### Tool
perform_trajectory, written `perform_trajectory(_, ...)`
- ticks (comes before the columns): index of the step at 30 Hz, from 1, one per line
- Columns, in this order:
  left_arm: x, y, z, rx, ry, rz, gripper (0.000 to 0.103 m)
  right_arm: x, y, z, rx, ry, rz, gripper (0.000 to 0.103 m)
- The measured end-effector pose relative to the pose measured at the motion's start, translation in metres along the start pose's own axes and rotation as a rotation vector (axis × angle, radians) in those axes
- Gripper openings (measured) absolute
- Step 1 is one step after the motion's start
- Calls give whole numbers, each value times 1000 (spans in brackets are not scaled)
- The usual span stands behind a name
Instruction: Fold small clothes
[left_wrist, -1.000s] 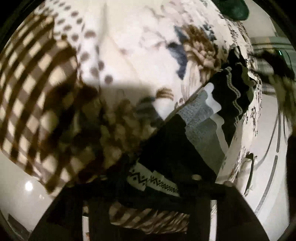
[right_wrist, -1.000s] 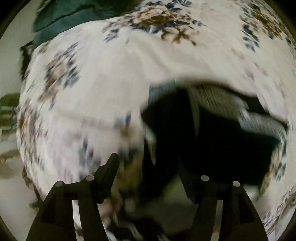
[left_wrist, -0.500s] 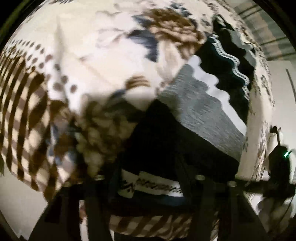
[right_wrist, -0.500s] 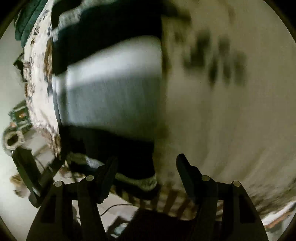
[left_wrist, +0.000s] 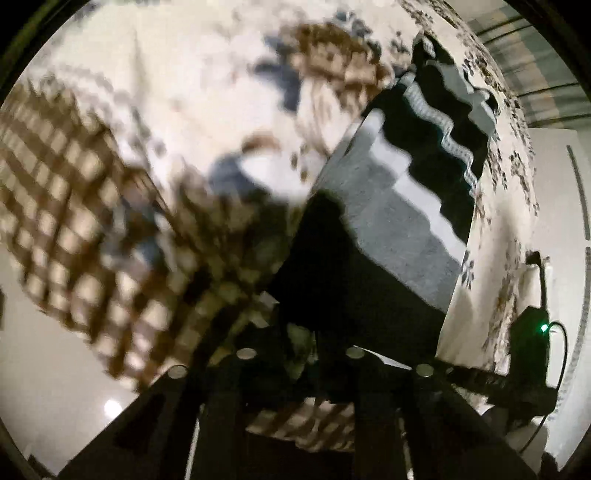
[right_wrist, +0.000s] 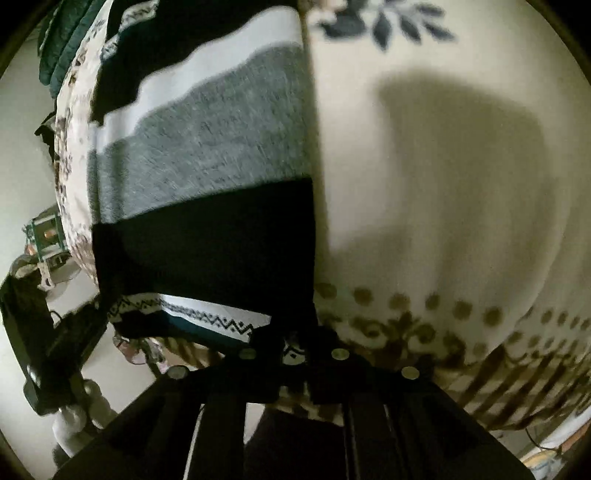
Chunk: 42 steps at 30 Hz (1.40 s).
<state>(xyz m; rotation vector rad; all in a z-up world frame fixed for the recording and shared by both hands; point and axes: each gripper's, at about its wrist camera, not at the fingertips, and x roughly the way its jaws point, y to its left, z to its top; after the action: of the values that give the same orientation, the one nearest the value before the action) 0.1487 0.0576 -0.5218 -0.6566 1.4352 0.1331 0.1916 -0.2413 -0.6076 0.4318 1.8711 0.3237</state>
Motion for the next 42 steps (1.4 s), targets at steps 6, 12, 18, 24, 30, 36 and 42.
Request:
perform_trajectory(6,-50,-47,72,105,-147,-107,61,-88,-3,61,20,-142,84,61)
perform_trajectory(12,-4,-142,225,250,-214,-190,61,-147,-10,188,78,-330,110,67)
perform_trajectory(18,79,-233,345,418,-157,-153,61,-180,-22,308,155,-428,180,67)
perform_trajectory(24,128,-274,373,582,-136,-157,4,-177,-21,372,197,-467,203,67)
perform_trajectory(30,74,-230,389,402,-300,-316,4,-166,-10,393,204,-473,236,64)
perform_trajectory(36,107,-220,420,341,-243,-282,4,-161,15,408,118,-494,104,3)
perform_trajectory(42,118,-212,423,355,-149,-317,7,-161,3,425,217,-459,35,9)
